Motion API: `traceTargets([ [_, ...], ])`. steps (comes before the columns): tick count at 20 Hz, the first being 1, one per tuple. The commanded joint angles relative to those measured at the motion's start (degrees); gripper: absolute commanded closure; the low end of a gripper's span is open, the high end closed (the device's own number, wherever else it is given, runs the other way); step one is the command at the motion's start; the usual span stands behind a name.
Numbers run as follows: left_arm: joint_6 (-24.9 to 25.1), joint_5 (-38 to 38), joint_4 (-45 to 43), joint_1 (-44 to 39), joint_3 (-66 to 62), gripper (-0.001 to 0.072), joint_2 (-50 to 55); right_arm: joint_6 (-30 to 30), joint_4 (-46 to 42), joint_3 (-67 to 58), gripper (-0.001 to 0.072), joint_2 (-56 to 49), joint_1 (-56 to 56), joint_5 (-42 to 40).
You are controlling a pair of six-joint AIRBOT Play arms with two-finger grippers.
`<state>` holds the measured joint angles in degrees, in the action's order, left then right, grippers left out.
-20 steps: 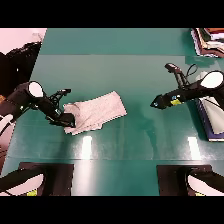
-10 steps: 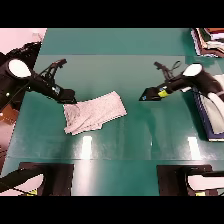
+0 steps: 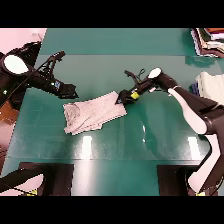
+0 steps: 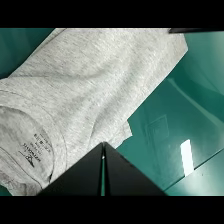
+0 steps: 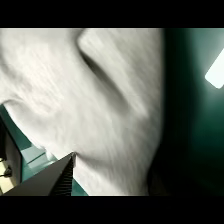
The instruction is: Fold the shirts.
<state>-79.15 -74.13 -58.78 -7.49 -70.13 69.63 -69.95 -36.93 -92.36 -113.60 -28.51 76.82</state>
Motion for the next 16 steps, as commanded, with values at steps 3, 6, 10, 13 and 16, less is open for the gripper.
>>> traceTargets([
  [3, 0.09, 1.09, 0.61, -0.02, -0.11, 0.0677, 0.04, 2.36, 2.82, -6.4, 0.0403, -3.98, -4.5, -0.85],
  [6, 0.09, 3.04, 2.99, -0.04, -0.11, 0.0687, 0.02, 4.61, 2.71, -10.01, 0.0699, -3.93, -4.0, -1.2],
  [10, 0.07, 5.79, 5.88, -0.04, -0.11, 0.0687, 0.02, 3.87, 2.23, -12.98, 0.0699, -0.63, 2.91, -3.23],
  [13, 0.07, 6.16, 6.73, -0.04, -0.11, 0.0687, 0.02, 1.09, 1.68, -13.0, 0.0699, 4.9, 13.99, -4.7],
  [16, 0.07, 9.33, 6.75, -0.04, -0.11, 0.0687, 0.02, -0.61, -2.89, -13.0, 0.0699, 11.26, 26.86, -5.46],
])
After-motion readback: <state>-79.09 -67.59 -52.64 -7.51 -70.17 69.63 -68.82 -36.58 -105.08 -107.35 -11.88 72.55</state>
